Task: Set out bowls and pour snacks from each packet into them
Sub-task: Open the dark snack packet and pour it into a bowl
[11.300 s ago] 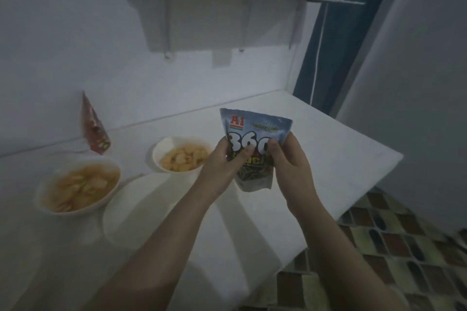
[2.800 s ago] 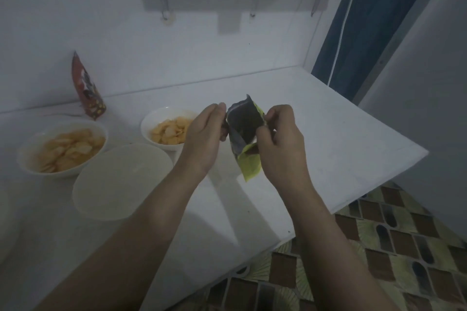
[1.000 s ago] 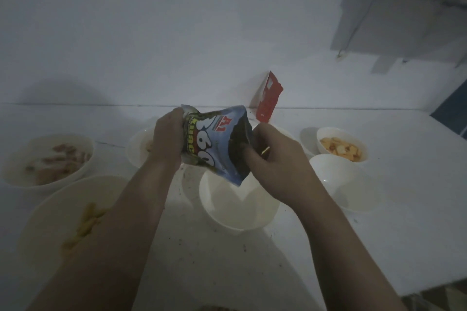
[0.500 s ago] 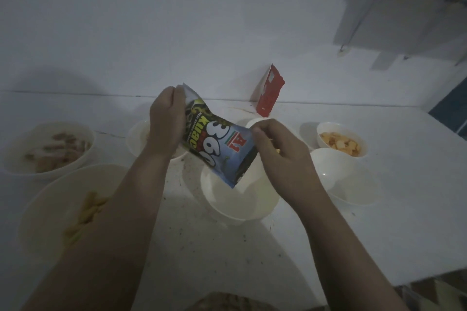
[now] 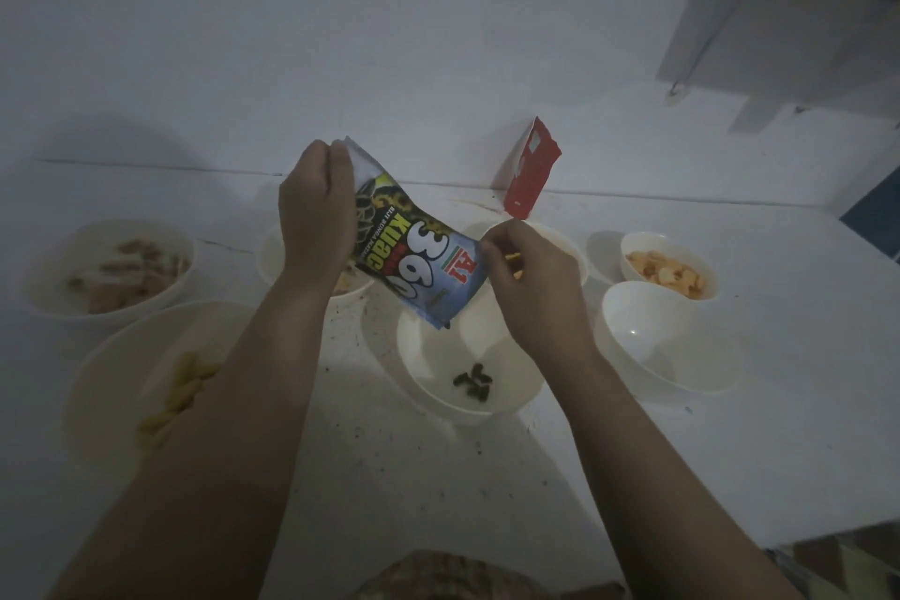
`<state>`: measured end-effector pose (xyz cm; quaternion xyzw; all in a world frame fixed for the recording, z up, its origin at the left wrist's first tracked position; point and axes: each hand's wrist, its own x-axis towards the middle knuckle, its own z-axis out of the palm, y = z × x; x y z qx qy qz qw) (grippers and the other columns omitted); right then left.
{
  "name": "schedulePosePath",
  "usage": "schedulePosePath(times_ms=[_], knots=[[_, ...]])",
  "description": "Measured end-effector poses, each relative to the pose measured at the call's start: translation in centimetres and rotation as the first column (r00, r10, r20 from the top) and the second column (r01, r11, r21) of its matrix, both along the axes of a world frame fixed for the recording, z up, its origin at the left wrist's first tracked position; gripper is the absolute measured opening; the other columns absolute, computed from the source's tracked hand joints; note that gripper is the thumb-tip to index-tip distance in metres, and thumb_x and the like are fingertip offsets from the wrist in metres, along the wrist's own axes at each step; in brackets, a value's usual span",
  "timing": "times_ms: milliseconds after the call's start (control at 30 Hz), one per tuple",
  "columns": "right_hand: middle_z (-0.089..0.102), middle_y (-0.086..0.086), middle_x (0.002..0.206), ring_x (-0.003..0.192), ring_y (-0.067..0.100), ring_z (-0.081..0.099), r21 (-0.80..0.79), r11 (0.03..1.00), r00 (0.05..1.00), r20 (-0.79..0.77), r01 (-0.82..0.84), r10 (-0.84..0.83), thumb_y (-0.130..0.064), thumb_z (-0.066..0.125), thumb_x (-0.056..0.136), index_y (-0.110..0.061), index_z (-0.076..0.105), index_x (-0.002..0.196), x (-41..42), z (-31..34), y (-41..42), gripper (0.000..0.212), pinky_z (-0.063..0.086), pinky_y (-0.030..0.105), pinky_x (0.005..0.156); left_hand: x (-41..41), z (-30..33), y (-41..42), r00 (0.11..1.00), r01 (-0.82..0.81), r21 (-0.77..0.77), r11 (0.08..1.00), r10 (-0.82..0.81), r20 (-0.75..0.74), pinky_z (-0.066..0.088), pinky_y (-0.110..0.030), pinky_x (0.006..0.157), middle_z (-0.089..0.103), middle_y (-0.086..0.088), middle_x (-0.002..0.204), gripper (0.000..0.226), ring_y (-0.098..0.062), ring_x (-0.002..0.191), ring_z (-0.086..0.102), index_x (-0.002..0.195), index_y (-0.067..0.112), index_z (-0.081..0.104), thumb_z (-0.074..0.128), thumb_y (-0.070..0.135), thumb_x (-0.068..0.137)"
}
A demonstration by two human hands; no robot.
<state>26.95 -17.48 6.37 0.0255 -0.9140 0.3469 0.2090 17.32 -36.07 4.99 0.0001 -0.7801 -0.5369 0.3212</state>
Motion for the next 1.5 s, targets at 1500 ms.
schedulePosePath(times_ms=[1500], knots=[[0.061, -0.005, 0.090, 0.086, 0.014, 0.055, -0.024, 1.000, 0.999, 0.035, -0.011, 0.012, -0.012, 0.056, 0.096, -0.022, 0.059, 0.088, 0.6, -0.9, 0.3, 0.012, 0.038, 0.012, 0.070, 1.5, 0.0, 0.4, 0.999, -0.020, -0.004, 1.000, 0.020, 0.035, 0.024, -0.021, 0.049, 0.034, 0.006, 0.059, 0.040, -0.005, 0.050, 0.033, 0.065, 0.024, 0.026, 0.036, 0.032, 0.103]])
